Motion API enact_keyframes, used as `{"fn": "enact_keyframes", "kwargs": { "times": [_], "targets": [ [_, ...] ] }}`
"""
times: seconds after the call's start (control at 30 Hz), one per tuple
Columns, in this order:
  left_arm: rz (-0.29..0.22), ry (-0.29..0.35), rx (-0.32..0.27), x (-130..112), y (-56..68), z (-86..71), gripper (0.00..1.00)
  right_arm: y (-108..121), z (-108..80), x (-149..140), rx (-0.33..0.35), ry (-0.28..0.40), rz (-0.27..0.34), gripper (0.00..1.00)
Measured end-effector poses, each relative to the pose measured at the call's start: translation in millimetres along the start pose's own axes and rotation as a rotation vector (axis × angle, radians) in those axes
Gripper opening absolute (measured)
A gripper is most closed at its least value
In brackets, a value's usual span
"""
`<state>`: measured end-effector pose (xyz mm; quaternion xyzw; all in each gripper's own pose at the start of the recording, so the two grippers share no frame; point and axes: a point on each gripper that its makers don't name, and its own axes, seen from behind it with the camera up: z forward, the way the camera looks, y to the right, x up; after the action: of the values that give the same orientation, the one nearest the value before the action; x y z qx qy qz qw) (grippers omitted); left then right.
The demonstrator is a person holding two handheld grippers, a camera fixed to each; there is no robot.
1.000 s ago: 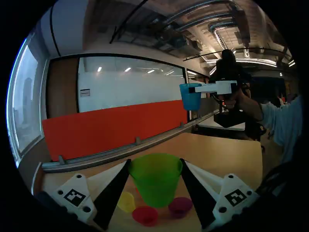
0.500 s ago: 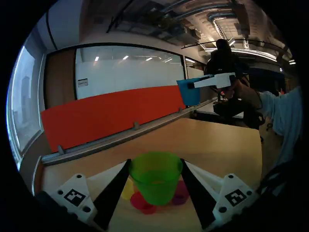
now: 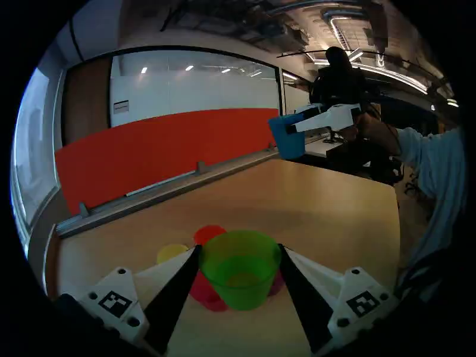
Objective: Pour water
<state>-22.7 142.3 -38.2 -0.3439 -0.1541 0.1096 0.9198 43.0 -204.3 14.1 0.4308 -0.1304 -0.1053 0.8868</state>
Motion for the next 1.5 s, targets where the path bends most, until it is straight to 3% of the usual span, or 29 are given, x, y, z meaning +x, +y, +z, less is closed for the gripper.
{"fn": "enact_keyframes", "kwargs": {
  "times": [0.37,0.97,1.5],
  "targets": [
    [-0.019,-0.083,-0.019,-30,6.7,4.8,0.90,-2,8.5,-45,0.026,-0.094,0.010,0.90],
    [-0.027,-0.156,-0.044,-62,18.5,1.0,0.90,-8,24.5,-108,0.057,-0.229,0.027,0.91],
    [-0.019,-0.202,-0.068,-90,29.9,7.1,0.90,-10,31.1,-132,0.057,-0.275,0.012,0.91]
  ]
}}
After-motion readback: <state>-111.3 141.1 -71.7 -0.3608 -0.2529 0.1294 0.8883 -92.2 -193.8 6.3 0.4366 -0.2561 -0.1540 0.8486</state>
